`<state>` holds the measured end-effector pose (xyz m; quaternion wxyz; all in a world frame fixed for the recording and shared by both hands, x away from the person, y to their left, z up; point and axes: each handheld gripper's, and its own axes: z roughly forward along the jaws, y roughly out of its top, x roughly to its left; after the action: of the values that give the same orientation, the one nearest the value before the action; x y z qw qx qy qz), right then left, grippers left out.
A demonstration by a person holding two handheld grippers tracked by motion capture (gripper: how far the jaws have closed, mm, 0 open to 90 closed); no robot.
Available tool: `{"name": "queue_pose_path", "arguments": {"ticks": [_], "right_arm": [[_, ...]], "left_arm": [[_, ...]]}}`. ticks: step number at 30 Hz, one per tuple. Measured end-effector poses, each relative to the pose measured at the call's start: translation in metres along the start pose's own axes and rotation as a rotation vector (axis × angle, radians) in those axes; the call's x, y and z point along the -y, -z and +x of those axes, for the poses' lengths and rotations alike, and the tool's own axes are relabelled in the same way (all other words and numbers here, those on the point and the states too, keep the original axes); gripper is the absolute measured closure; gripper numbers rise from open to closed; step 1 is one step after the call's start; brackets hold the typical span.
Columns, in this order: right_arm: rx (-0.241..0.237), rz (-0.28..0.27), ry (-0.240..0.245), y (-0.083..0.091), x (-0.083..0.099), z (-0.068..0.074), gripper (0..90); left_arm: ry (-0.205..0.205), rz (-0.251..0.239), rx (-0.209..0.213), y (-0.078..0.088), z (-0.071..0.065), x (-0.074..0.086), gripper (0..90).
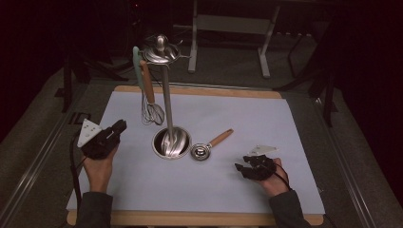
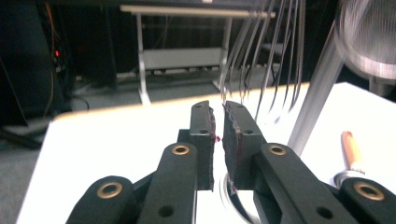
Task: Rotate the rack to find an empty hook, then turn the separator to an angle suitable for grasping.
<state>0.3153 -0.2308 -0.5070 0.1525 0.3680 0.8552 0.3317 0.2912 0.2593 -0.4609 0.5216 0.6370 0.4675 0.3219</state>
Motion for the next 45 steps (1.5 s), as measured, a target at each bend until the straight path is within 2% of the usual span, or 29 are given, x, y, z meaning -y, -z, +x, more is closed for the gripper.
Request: {"name": "queue_pose_path", "arguments": {"ticks": [7, 10, 14, 20, 26, 29, 35, 40, 45], "right_arm": [[-0.024, -0.011, 0.040, -0.008, -0.015, 0.013, 51.7], [-0.035, -0.018, 0.049, -0.014, -0.023, 0.019, 51.8], [-0.033, -0.018, 0.074, -0.023, -0.036, 0.027, 51.8], [-0.038, -0.033, 0.076, -0.035, -0.056, 0.033, 52.1], [-0.044, -0.044, 0.076, -0.049, -0.075, 0.036, 53.7], [-0.044, -0.046, 0.065, -0.057, -0.085, 0.037, 57.8], [-0.056, -0.053, 0.048, -0.070, -0.102, 0.040, 69.5], [-0.074, -0.046, 0.060, -0.081, -0.114, 0.045, 75.1], [-0.078, -0.038, 0.053, -0.090, -0.121, 0.050, 81.0]], "left_arm": [[0.049, 0.072, 0.004, 0.003, 0.000, 0.044, 71.4], [0.061, 0.110, 0.003, 0.004, -0.001, 0.057, 69.2], [0.082, 0.129, 0.013, 0.003, -0.003, 0.070, 68.3], [0.051, 0.169, 0.010, -0.002, -0.006, 0.076, 66.3], [0.064, 0.173, 0.011, -0.004, -0.004, 0.078, 66.0], [0.064, 0.172, 0.010, -0.004, -0.005, 0.079, 65.9], [0.029, 0.189, 0.007, -0.006, -0.008, 0.080, 65.9], [0.030, 0.188, 0.006, -0.005, -0.009, 0.080, 65.9], [0.037, 0.185, 0.011, -0.005, -0.008, 0.080, 65.9]]}}
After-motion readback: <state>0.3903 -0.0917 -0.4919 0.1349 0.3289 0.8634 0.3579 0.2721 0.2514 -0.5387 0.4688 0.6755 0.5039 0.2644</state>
